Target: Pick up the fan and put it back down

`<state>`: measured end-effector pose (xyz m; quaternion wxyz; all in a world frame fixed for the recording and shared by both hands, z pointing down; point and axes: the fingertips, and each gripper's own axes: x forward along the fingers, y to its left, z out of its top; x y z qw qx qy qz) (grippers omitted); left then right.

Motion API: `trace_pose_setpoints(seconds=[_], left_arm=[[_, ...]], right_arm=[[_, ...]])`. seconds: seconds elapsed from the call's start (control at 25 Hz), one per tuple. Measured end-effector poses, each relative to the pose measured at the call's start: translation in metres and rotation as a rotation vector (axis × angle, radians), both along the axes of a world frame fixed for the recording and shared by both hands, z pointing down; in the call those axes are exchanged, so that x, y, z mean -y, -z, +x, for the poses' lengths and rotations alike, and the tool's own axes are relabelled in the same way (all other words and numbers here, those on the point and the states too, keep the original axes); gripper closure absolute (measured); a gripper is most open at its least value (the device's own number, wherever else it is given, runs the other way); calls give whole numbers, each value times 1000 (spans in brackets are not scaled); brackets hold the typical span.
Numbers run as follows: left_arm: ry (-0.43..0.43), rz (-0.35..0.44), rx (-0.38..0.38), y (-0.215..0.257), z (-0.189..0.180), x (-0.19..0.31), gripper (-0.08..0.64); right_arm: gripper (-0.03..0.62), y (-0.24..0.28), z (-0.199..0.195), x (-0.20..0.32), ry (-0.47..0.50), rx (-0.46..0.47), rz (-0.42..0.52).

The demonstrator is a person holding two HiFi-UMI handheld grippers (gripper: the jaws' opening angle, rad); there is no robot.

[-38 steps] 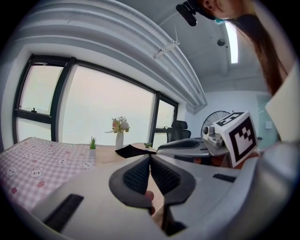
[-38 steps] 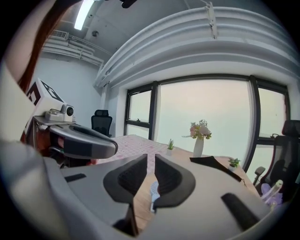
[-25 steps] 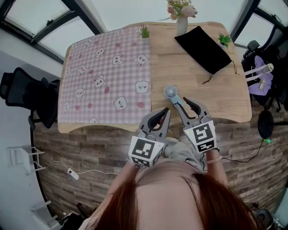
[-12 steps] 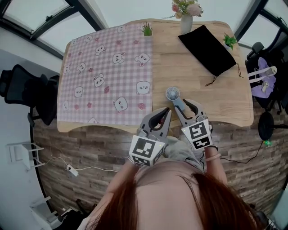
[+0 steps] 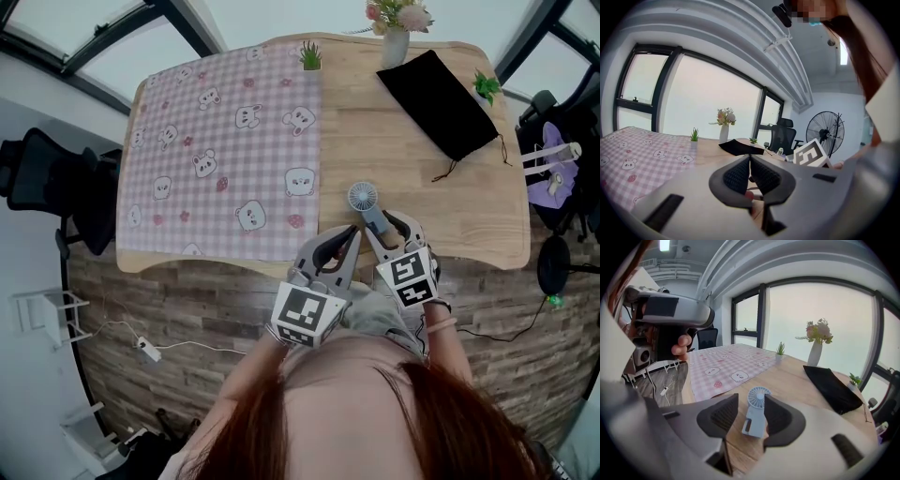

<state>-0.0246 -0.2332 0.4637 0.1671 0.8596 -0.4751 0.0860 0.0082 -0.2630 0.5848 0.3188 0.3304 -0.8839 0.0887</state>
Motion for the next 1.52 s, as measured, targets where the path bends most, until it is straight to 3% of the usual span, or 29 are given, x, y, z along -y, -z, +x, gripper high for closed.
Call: trace_pose_setpoints(seconds=[0.56,1.52], left_arm=[[14,-25,-7,-10,-7,11,548],[52,-57,2,-24,-18,29,548]], right_arm=[[393,-48,5,4,-5,-79,-90],[350,-98,-2,13,-12,-92,-185]])
